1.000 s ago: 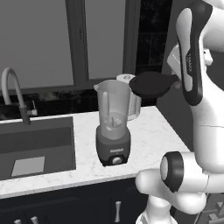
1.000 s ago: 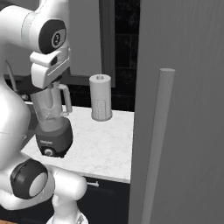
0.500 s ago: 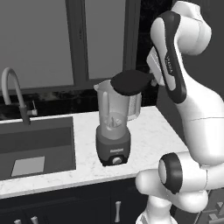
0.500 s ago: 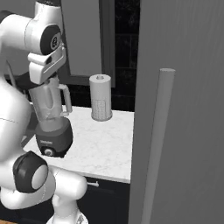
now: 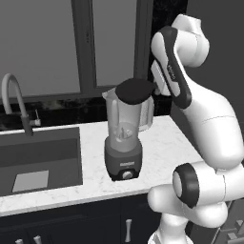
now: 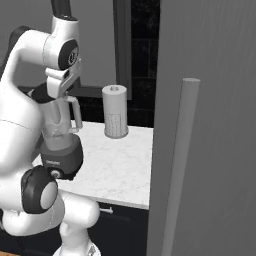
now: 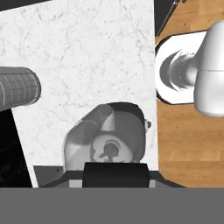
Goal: Close the lid blender by securely placing the lid on top.
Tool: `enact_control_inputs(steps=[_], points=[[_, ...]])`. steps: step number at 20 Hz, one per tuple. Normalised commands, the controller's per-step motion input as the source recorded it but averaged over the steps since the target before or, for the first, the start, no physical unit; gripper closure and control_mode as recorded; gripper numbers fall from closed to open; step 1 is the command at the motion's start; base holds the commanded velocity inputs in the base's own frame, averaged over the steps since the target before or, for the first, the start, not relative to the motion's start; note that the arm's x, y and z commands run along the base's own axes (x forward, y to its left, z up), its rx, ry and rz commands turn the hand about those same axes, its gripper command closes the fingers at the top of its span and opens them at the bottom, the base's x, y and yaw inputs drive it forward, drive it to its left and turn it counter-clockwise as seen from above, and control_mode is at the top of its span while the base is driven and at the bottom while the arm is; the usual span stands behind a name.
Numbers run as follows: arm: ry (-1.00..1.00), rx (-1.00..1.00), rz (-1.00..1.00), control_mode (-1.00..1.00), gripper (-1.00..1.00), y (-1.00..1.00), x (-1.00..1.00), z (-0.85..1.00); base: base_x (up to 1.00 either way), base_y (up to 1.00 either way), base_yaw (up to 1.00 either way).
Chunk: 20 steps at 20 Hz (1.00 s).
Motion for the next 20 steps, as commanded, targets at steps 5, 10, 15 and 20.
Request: enact_control_inputs(steps=[5, 10, 15, 20], points=[[-0.05, 0.0, 0.01, -1.0, 1.0, 0.09, 0.51, -0.02, 0.0, 0.0, 0.0], [-0.05, 0.0, 0.03, -1.0, 1.0, 0.17, 0.3, -0.09, 0.0, 0.0, 0.0], [-0.04, 0.0, 0.13, -1.0, 1.0, 0.27, -0.12, -0.1, 0.0, 0.0, 0.0], [0.0, -0.01, 0.17, -1.0, 1.0, 0.1, -0.04, -0.19, 0.0, 0.0, 0.0]])
